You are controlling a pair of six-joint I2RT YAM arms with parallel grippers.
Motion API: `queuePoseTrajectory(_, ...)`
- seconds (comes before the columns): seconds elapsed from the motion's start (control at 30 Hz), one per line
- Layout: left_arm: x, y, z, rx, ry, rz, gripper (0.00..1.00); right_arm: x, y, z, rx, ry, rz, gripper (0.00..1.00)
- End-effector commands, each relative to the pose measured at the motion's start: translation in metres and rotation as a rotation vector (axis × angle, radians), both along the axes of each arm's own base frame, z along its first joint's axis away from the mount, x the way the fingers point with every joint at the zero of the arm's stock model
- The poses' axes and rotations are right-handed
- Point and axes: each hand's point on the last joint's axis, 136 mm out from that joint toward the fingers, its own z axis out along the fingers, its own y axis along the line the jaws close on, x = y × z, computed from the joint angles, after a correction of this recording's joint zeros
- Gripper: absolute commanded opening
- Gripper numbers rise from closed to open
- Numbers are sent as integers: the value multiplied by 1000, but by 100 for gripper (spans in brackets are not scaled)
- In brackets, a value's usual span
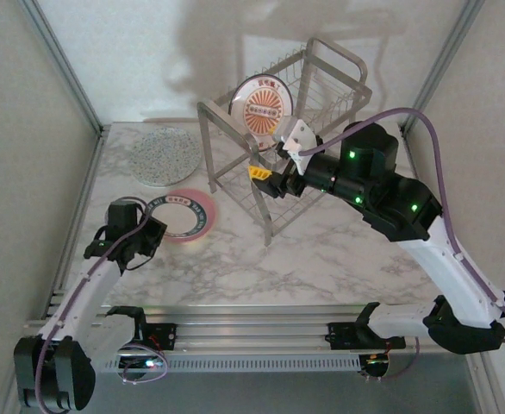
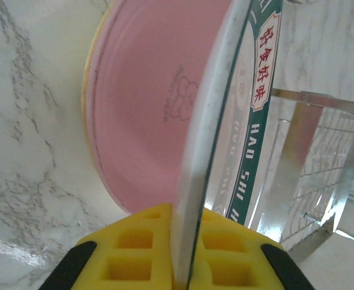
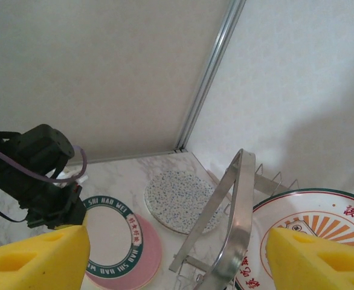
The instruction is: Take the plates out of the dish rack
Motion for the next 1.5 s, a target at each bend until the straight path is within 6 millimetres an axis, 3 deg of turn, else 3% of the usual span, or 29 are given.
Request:
queuePoseTrajectory(0.0, 18, -1, 9, 17, -79, -26, 0, 2, 2, -1, -12, -13, -12, 78)
queuePoseTrajectory(0.57, 39, -9, -18, -13, -47, -67, 0, 0, 9, -3, -19, -7, 20, 79)
queuePoseTrajectory(1.17, 37, -11, -38, -12, 18, -92, 0, 2, 13, -5, -31, 1, 22, 79)
queuePoseTrajectory(1.47, 39, -12, -43, -7, 40, -100, 8, 0, 15, -6, -33, 11, 40, 80)
